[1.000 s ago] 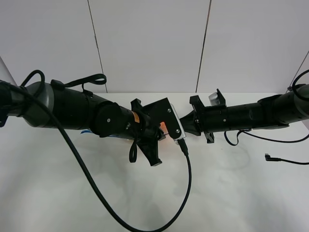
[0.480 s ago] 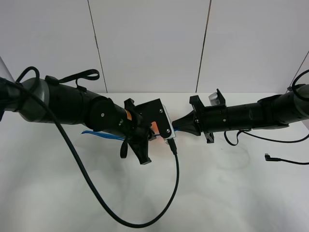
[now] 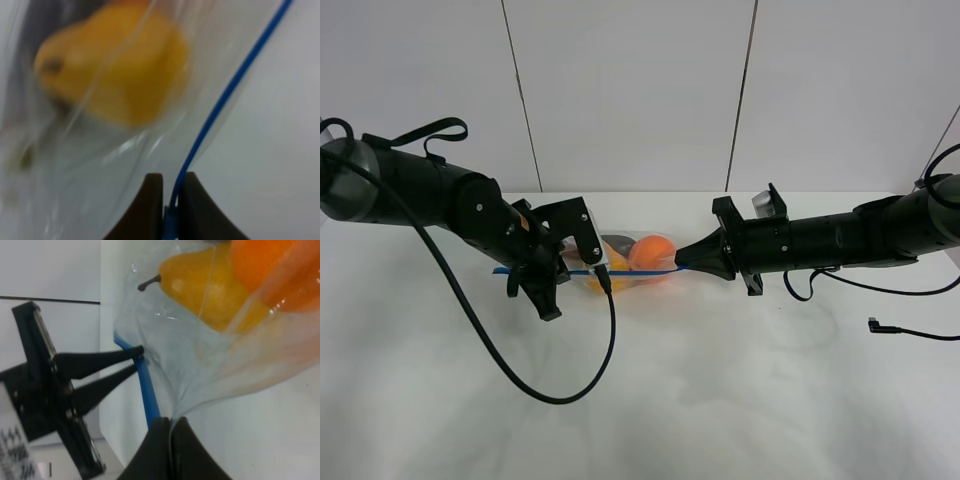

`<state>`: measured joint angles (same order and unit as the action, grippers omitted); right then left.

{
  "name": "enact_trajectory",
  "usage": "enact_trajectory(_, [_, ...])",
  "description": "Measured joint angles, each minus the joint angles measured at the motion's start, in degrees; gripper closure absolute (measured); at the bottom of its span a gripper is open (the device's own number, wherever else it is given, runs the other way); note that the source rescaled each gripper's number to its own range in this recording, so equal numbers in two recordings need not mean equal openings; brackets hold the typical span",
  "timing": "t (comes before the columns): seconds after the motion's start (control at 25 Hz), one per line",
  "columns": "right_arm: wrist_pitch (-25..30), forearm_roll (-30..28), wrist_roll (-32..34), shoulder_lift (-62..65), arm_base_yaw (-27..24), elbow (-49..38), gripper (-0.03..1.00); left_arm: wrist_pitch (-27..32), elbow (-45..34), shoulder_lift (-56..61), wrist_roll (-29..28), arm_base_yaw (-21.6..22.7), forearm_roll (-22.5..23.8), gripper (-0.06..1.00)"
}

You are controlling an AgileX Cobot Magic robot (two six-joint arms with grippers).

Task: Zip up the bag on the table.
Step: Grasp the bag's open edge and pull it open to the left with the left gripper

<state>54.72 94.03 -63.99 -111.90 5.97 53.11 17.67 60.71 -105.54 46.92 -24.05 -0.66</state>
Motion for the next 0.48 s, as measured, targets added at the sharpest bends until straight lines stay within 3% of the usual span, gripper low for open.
enact_trajectory(0.48, [0.1,0.0,-0.1,0.0,0.2,0.0,0.97,4.9,0.0,0.0,0.0,11.1,0.7,0.94])
